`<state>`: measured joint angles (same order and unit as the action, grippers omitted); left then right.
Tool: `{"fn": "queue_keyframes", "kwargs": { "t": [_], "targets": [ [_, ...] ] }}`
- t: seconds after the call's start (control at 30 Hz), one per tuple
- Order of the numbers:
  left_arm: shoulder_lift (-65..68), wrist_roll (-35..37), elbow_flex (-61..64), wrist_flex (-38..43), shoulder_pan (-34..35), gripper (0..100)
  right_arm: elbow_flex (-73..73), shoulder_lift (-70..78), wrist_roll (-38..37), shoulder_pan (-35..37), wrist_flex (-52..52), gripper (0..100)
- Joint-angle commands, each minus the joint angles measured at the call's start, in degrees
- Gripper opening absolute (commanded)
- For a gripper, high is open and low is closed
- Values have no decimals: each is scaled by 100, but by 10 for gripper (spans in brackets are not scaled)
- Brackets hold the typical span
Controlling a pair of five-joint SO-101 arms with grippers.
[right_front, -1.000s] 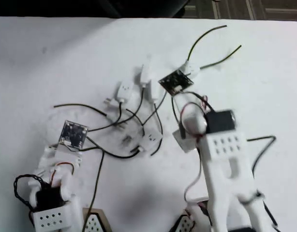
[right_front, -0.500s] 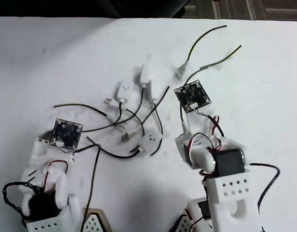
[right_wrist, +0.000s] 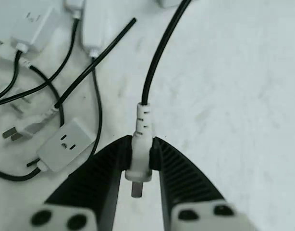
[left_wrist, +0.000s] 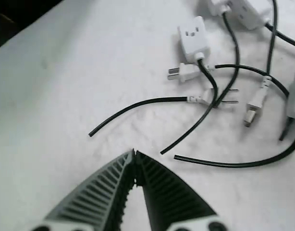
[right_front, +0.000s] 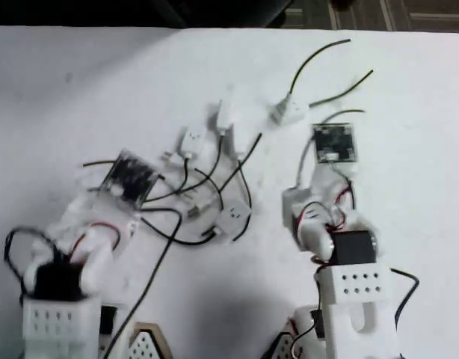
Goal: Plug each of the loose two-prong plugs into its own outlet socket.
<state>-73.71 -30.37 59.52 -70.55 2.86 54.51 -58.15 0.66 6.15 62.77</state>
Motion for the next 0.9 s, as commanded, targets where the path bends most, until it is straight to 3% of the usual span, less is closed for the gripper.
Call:
{"fn": "queue_keyframes", "kwargs": {
  "t": [0.0,0.17,0.43,0.87],
  "targets": [
    [1376,0,-800,53,-778,103,79,-66,53,-497,-233,17],
    [2237,615,-1134,352,-1569,202,264,-57,18,-857,-576,17],
    [4163,932,-1749,932,-2712,217,264,-57,18,-989,-576,17],
    [6695,1196,-2233,2356,-3134,216,360,-92,18,-989,-576,17]
  ]
}}
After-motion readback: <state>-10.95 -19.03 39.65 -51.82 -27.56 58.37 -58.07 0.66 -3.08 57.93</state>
